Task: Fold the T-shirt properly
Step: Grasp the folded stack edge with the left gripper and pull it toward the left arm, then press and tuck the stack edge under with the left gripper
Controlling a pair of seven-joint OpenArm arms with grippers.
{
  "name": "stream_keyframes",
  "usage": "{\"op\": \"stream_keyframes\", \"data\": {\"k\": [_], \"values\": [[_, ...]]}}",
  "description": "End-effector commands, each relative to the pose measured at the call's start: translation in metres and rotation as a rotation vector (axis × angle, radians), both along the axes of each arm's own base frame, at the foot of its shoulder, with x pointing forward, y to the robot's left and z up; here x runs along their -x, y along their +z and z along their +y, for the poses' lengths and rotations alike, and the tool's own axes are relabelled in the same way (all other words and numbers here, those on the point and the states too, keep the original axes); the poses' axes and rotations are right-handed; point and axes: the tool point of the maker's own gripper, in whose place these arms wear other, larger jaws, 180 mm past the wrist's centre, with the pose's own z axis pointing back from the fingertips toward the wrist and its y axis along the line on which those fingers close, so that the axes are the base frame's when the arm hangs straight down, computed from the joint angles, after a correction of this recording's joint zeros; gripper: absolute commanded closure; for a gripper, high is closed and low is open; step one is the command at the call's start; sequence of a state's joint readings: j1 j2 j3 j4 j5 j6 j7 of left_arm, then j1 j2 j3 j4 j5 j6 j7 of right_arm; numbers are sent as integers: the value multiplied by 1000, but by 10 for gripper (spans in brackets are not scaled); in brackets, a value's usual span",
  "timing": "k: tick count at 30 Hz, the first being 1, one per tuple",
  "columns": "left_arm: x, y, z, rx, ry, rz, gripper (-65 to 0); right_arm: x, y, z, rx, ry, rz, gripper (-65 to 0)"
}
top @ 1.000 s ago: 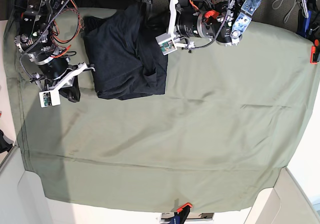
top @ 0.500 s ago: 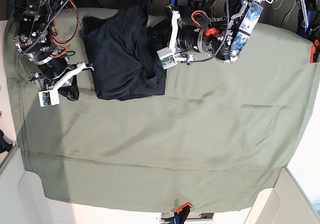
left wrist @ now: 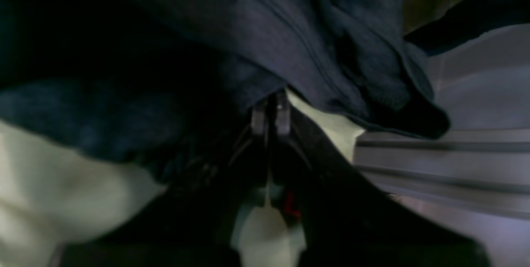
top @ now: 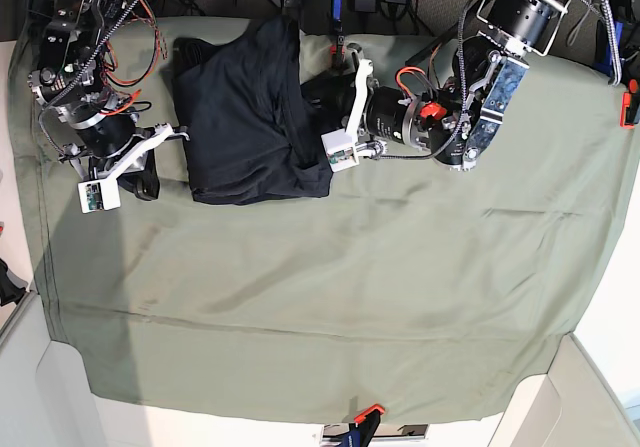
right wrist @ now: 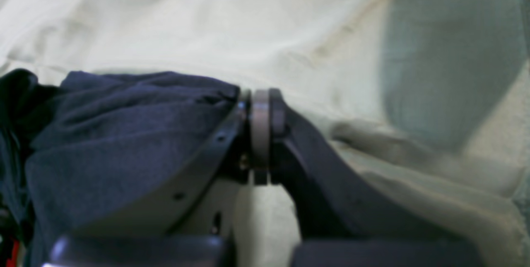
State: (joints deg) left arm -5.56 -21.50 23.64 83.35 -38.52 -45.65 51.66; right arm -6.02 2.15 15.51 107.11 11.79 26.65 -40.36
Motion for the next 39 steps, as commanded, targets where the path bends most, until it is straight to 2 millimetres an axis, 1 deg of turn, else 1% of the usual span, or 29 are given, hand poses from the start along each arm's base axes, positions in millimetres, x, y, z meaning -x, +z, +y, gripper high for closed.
{"op": "stream_keyframes", "data": {"k": [1, 5, 8, 10, 20, 22, 24, 25, 27, 29, 30, 31, 33, 34, 35, 39], "values": [[-46, 1, 55, -215, 109, -93, -26, -7, 13, -2, 0, 3, -50, 0], [-64, 14, 74, -252, 120, -137, -26, -7, 13, -8, 20, 6, -49, 0], [-70, 18, 89, -278, 129, -156, -26, -6, 12, -10, 29, 8, -43, 0], [-72, 21, 94, -274, 135, -170, -26, -6, 13, -10, 26, 9, -45, 0], [-77, 25, 94, -264, 139, -194, -26, -7, 18, -1, -44, 21, -60, 0], [-77, 25, 98, -271, 141, -188, -26, -7, 18, -1, -43, 21, -59, 0], [-72, 28, 99, -241, 147, -149, -26, -7, 18, -1, -42, 21, -59, 0], [-68, 33, 99, -215, 148, -128, -26, -7, 18, -1, -39, 20, -59, 0], [-59, 47, 91, -141, 136, -107, -26, -7, 17, -3, -26, 18, -55, 0], [-49, 56, 90, -137, 104, -104, -33, -7, 16, -4, -18, 17, -53, 0], [-45, 57, 90, -140, 92, -98, -52, -7, 16, -4, -19, 17, -54, 0], [-40, 59, 89, -132, 85, -79, -102, -7, 16, -3, -22, 17, -55, 0], [-28, 59, 87, -100, 77, -16, -243, -7, 17, -3, -25, 18, -56, 0], [-20, 58, 85, -77, 71, 23, -304, -7, 17, -3, -25, 18, -56, 0], [-11, 59, 80, -43, 66, 66, -336, -7, 16, -3, -24, 18, -55, 0], [22, 53, 63, 50, 47, 185, -338, -7, 16, -3, -25, 18, -55, 0]]}}
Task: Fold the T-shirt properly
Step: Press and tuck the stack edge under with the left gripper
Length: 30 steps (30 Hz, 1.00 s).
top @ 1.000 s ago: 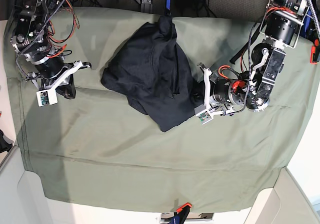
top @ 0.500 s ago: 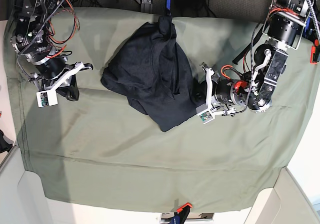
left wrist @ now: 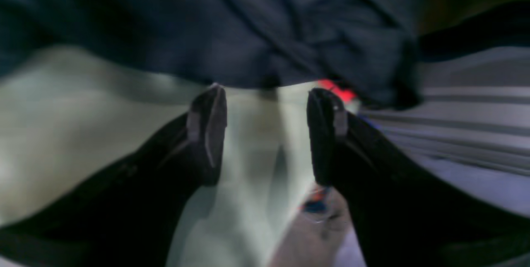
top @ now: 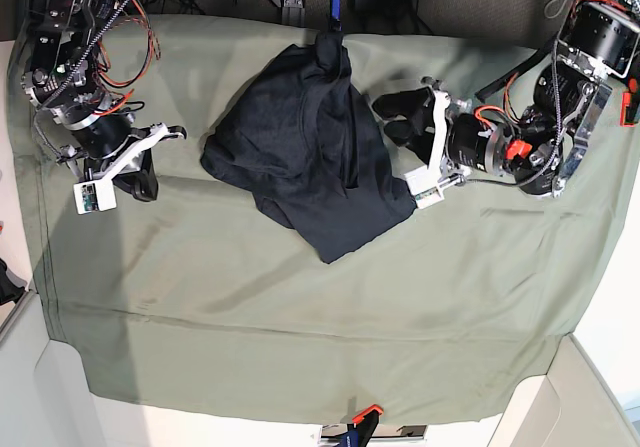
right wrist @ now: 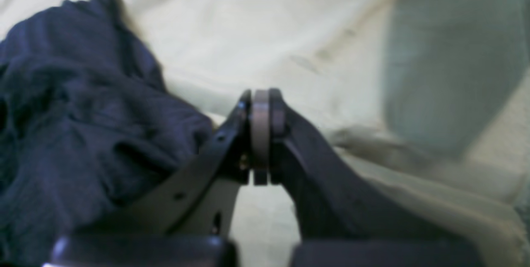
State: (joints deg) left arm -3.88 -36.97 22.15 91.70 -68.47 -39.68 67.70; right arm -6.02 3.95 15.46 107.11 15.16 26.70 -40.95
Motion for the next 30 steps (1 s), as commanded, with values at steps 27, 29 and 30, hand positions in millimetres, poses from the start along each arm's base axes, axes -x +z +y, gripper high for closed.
{"op": "stream_keyframes", "data": {"k": [27, 29, 30], "values": [[-19, 50, -39, 315, 132, -10, -396, -7, 14, 2, -30, 5, -52, -15], [-20, 49, -49, 326, 136, -17, -396, -7, 14, 2, -31, 5, -52, -15], [-21, 47, -54, 324, 137, -21, -396, -7, 14, 2, -31, 5, -51, -15]]}}
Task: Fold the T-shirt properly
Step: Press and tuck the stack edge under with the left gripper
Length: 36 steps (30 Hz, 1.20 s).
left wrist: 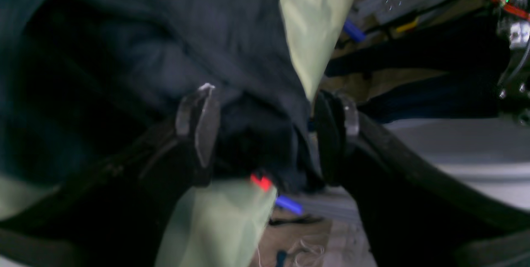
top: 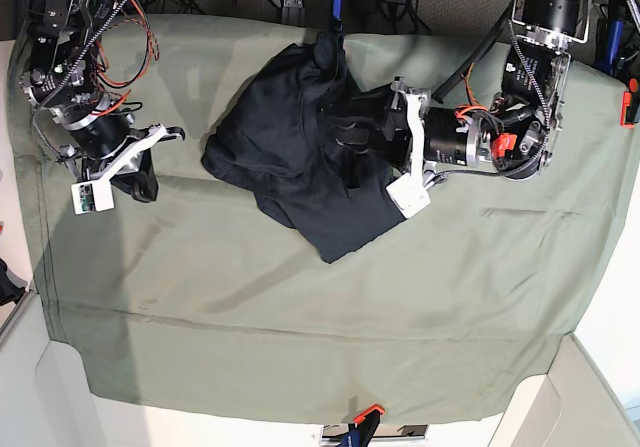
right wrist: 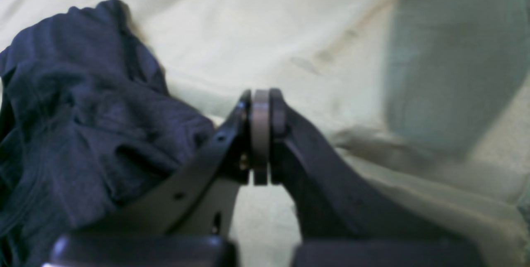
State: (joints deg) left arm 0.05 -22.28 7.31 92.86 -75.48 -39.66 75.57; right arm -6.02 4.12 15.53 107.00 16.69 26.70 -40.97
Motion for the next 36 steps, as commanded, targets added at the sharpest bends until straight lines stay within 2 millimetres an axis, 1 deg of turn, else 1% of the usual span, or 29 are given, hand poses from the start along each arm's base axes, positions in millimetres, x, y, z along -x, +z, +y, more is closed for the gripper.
{"op": "stream_keyframes", "data": {"k": [1, 4, 8, 13, 16, 19, 21, 22, 23, 24, 27, 29, 32, 36], "values": [[-9, 10, -4, 20, 6, -44, -396, -6, 12, 0, -8, 1, -47, -15], [-14, 2, -7, -27, 25, -70, -396, -6, 12, 0, -9, 1, -47, -15], [-22, -15, 4, -146, 49, -114, -396, -6, 12, 0, -8, 1, -47, -15], [-23, -17, 6, -164, 49, -120, -395, -7, 12, 0, -8, 1, -47, -15], [-18, -19, -1, -159, 25, -113, -395, -7, 12, 0, -8, 1, -47, -15], [-9, -22, -14, -147, -20, -106, -394, -7, 12, 0, -9, 0, -47, -15], [-4, -25, -23, -146, -46, -114, -381, -7, 12, 0, -8, 1, -47, -15], [-3, -26, -26, -152, -53, -124, -361, -6, 12, 0, -9, 1, -47, -15], [-4, -28, -28, -159, -52, -139, -324, -7, 12, 0, -8, 1, -47, -15], [-6, -29, -28, -165, -48, -154, -273, -7, 12, 0, -8, 1, -47, -15], [-14, -28, -27, -178, -28, -193, -86, -6, 12, 0, -8, 1, -47, -15], [-20, -25, -26, -187, -27, -210, 0, -7, 12, 0, -8, 0, -48, -15], [-34, -16, -23, -194, -15, -247, 0, -7, 12, 0, -8, 1, -48, -15], [-54, -2, -12, -210, 16, -295, 0, -7, 12, 0, -7, 1, -48, -15]]}}
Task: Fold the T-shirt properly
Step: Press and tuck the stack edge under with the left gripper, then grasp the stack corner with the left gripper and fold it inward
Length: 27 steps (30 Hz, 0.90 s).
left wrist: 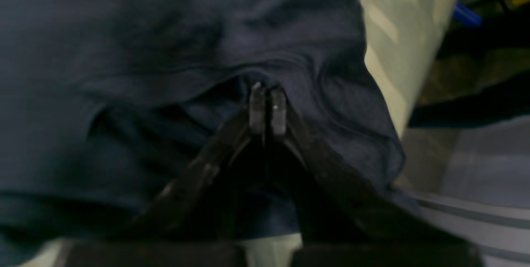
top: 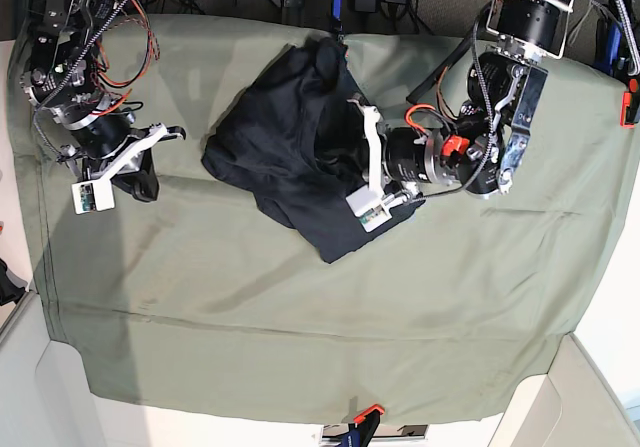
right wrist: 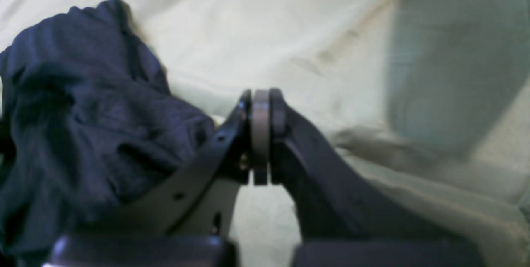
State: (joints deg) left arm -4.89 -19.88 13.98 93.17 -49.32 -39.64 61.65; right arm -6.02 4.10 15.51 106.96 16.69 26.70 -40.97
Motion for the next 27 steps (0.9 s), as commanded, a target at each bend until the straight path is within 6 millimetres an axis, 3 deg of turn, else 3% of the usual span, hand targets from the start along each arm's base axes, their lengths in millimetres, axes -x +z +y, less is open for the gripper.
{"op": "stream_keyframes", "data": {"k": [1, 9, 17, 22, 27], "values": [[-12, 19, 0, 19, -1, -57, 0, -7, 12, 0, -7, 1, -48, -15], [-32, 37, 13, -23, 25, -131, 0, -7, 12, 0, -7, 1, -48, -15], [-70, 59, 40, -120, 66, -281, 0, -6, 12, 0, -7, 1, -45, -15], [-78, 55, 51, -146, 92, -304, 0, -5, 11, 0, -9, 2, -42, -15], [-77, 35, 53, -131, 110, -244, 0, -5, 12, 3, -31, 8, -38, -15]]}}
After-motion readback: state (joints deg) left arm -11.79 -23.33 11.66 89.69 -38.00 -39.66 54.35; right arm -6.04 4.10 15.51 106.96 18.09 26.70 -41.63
